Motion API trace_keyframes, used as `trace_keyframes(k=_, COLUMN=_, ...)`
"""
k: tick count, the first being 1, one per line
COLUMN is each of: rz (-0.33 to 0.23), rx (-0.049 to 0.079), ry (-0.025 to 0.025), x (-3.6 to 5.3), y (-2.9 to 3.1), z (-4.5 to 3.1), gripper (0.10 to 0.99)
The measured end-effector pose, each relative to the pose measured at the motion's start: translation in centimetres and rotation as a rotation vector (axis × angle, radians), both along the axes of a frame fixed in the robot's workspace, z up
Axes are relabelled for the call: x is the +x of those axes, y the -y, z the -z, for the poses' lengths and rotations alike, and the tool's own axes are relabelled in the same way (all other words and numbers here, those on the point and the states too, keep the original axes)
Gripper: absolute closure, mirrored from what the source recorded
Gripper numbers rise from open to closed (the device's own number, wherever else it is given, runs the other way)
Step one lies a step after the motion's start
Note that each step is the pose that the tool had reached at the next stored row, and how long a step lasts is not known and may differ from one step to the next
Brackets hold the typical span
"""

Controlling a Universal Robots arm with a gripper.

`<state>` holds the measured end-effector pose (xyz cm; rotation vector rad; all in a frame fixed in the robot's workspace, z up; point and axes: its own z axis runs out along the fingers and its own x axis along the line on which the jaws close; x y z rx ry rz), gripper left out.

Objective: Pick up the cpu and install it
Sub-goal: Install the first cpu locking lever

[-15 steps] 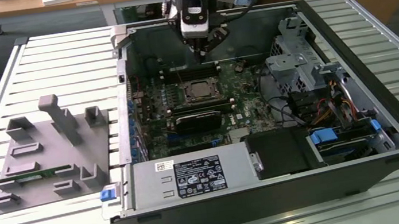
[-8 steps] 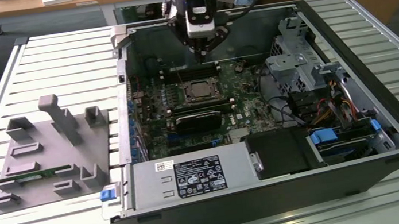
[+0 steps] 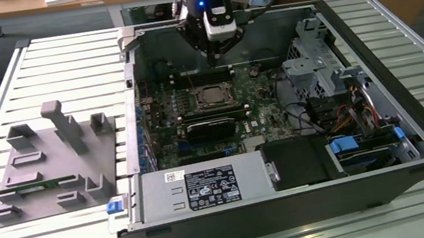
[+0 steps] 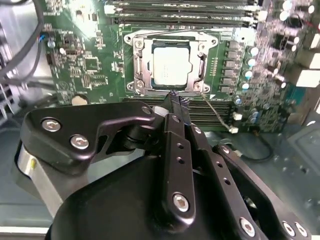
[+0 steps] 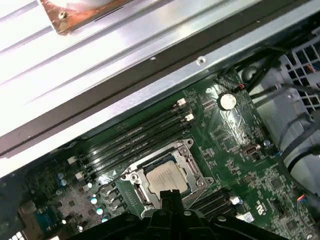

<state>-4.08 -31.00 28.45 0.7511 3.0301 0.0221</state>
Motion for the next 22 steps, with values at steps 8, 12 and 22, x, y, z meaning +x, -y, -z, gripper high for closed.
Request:
trace_keyframes(k=8, rz=-0.145, rx=0.000, ry=0.0000, x=0.00, y=0.00, z=0.07, gripper=0.980)
trace_keyframes(k=12, rz=-0.219, rx=0.000, ry=0.0000, x=0.00, y=0.00, z=0.12, gripper=0.980)
trace_keyframes(k=22, rz=-0.398, rx=0.000, ry=0.0000, x=0.00, y=0.00, z=0.29, gripper=0.980)
